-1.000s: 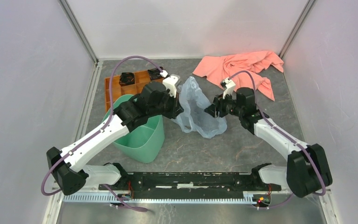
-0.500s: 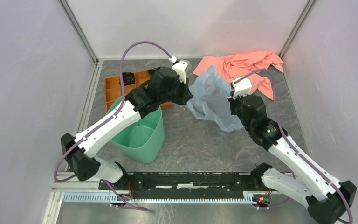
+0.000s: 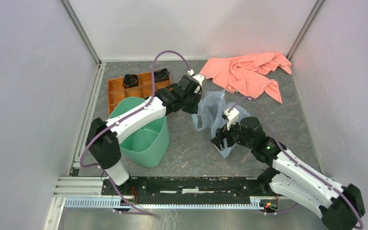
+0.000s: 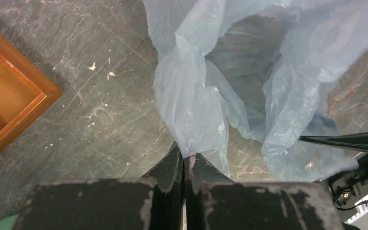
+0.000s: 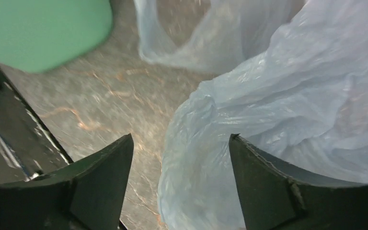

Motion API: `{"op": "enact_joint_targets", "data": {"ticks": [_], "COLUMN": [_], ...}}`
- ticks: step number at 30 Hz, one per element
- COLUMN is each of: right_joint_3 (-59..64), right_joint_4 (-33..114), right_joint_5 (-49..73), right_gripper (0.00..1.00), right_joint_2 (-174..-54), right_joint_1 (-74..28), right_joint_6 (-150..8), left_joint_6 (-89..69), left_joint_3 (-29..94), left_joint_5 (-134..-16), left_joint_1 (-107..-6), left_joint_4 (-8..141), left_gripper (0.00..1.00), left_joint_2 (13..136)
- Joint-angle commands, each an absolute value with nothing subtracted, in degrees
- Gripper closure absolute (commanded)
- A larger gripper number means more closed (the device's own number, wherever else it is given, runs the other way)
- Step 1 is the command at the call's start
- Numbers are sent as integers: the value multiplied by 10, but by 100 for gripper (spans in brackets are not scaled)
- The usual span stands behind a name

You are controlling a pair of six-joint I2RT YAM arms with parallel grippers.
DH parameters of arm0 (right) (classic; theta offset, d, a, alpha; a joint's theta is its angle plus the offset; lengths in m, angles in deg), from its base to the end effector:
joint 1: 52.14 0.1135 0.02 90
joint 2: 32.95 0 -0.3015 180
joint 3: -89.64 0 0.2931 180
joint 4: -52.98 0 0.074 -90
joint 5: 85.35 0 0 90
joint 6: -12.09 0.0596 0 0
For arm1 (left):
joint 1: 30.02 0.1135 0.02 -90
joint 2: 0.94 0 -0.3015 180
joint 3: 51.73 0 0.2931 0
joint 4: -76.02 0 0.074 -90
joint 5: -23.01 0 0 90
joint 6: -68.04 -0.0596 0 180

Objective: Put the trash bags into the trash bin

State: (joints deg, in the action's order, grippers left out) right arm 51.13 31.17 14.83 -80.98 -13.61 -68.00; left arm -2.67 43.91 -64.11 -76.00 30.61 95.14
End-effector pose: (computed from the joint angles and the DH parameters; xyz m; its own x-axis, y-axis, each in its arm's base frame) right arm 0.1661 0.1458 0.2202 -0.5265 -0.2027 -0.8256 -0.6503 0.7216 0.2375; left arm 0.3065 -0.3129 0.3152 -0.6998 0.2494 -0.6693 0.4902 0.8493 -0.1961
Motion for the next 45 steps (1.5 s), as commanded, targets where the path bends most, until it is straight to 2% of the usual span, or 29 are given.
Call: {"op": "enact_joint_targets", "data": {"ticks": [1, 7, 10, 13, 16, 19, 24, 27, 30, 34, 39, 41, 45], "right_joint_3": [417, 412, 422, 409, 432, 456, 498, 505, 516, 539, 530, 533, 558], "right_joint_4": [271, 244, 256, 225, 246, 253, 246, 254, 267, 280, 237, 241, 280], "right_joint_5": [153, 52, -45, -166, -161, -123, -94, -45, -1, 4, -101, -107, -106], "right_gripper": [18, 7, 7, 11, 14, 28, 36, 37, 29, 29, 47, 50, 49], "right_joint_2": [-743, -661, -648, -682, -694, -698, -699, -699, -696, -693, -709, -697, -676], "right_joint_1": [-136, -136, -136, -137, -144, -162, -171, -171, -171, -171, -171, -171, -171], "right_joint_6": [-704, -712, -706, -659, -634, -628, -637, -634, -636, -633, -640, -643, -648], "left_joint_6": [-65, -59, -50, -50, -48, -48, -43, -39, -42, -30, -29, -28, -34], "left_joint_3": [441, 397, 387, 380, 379, 382, 379, 377, 367, 369, 365, 363, 359], "left_joint_5": [-615, -621, -636, -637, -635, -646, -651, -665, -657, -667, -666, -665, -666], "left_joint_1": [-759, -759, -759, -759, -759, -759, -759, -759, -759, -760, -760, -760, -760], "left_joint_4": [304, 320, 324, 333, 338, 339, 340, 340, 354, 356, 359, 359, 358], "left_gripper": [98, 98, 98, 98, 98, 98, 98, 98, 98, 98, 98, 98, 98], "left_joint_2": [931, 895, 882, 875, 875, 874, 871, 867, 867, 870, 864, 863, 862]}}
